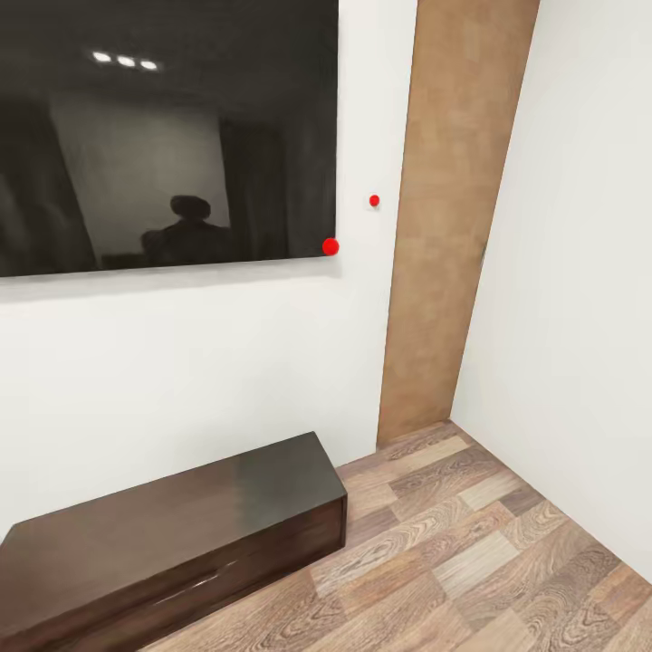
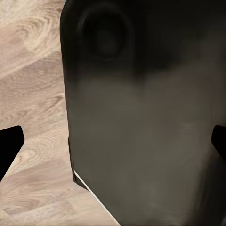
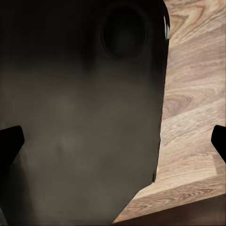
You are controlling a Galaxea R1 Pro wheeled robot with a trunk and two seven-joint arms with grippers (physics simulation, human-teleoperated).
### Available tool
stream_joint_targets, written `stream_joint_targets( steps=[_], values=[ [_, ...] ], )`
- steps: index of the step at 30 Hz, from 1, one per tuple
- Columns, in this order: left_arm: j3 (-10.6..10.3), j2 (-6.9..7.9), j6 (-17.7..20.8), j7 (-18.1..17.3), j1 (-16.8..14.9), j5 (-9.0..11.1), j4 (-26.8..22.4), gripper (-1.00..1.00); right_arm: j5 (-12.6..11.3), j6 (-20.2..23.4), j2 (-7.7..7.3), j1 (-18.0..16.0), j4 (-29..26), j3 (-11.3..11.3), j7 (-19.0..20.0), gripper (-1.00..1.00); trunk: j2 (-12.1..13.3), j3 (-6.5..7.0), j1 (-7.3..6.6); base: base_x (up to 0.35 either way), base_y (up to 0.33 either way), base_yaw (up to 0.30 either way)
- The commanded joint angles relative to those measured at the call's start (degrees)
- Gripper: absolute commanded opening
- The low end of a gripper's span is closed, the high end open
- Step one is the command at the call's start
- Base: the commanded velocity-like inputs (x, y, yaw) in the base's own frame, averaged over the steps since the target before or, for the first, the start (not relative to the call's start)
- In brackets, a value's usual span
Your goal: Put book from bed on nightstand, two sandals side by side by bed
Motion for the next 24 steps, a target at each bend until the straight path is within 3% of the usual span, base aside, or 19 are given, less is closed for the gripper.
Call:
stream_joint_targets(
  steps=[1,8,24],
  values=[
    [-0.09,-0.33,-0.09,-0.09,-0.07,0.09,-0.33,1.00,0.28,0.33,-0.27,-0.09,0.09,0.26,0.33,1.00,-0.02,-0.03,0.00,0.000,0.000,0.000],
    [-0.09,-0.75,0.05,-0.09,-0.09,0.09,-1.72,1.00,-0.05,2.11,-0.23,-0.09,0.06,0.25,2.39,1.00,-0.02,-0.03,0.00,0.000,0.000,0.000],
    [-0.09,-0.97,0.00,-0.09,-0.09,0.09,-3.79,1.00,-0.61,2.19,-0.35,-0.09,0.07,-0.34,2.07,1.00,-0.02,-0.03,0.00,0.000,0.000,0.000]
  ],
)
